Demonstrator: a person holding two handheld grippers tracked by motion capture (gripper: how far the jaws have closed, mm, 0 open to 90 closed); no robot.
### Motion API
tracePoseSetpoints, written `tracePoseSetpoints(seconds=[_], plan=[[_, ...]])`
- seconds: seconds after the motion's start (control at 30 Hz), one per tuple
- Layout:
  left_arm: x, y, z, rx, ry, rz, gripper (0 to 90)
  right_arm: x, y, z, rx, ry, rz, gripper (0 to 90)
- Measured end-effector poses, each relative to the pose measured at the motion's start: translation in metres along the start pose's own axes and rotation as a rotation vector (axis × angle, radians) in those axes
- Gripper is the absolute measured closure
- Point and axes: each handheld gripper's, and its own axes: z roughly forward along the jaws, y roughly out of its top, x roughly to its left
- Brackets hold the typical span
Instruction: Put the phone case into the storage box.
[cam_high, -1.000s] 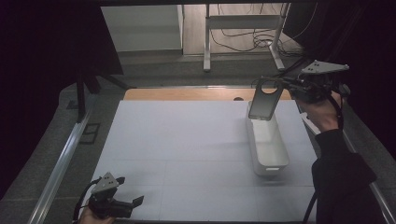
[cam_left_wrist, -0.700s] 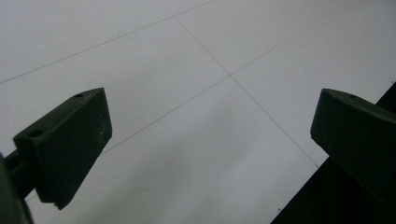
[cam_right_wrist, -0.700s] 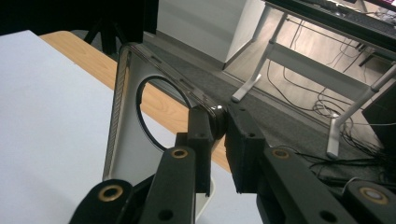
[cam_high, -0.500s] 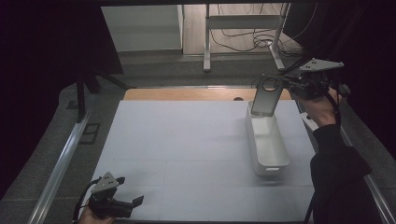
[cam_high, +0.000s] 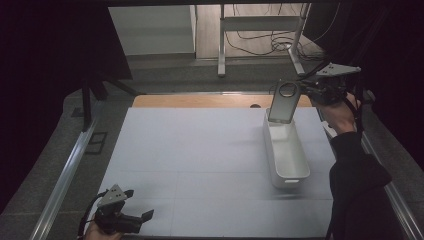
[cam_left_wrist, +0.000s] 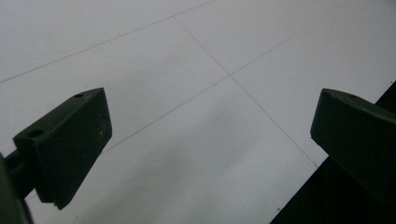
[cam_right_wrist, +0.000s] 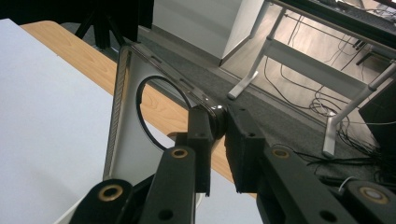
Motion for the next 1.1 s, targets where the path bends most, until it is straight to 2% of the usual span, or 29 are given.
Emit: tracePoseSetpoints(seconds=[0.63,1.1], plan=[[0.000,0.000,0.000,0.003,0.004,-0.005,0.0,-0.006,-0.010,0.026,0.022,-0.019,-0.017,80.8],[0.000,0.000,0.000,0.001,0.002,-0.009,0.0,-0.005,-0.016,0.041,0.024,-0.031,-0.042,80.8]])
